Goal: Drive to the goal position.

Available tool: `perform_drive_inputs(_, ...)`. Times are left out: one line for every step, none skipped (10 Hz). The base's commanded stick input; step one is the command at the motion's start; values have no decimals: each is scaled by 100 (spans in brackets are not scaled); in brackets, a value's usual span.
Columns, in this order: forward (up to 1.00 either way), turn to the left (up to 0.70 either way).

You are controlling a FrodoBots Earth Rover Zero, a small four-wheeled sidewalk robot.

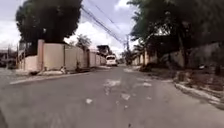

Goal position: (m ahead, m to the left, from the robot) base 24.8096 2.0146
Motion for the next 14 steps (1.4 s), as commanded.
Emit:
perform_drive_inputs(70,1)
perform_drive_inputs(70,1)
perform_drive_inputs(70,1)
perform_drive_inputs(70,1)
perform_drive_inputs(70,1)
perform_drive_inputs(70,1)
perform_drive_inputs(70,1)
perform_drive_inputs(70,1)
perform_drive_inputs(70,1)
perform_drive_inputs(70,-1)
perform_drive_inputs(70,0)
perform_drive_inputs(70,1)
perform_drive_inputs(70,1)
perform_drive_inputs(70,1)
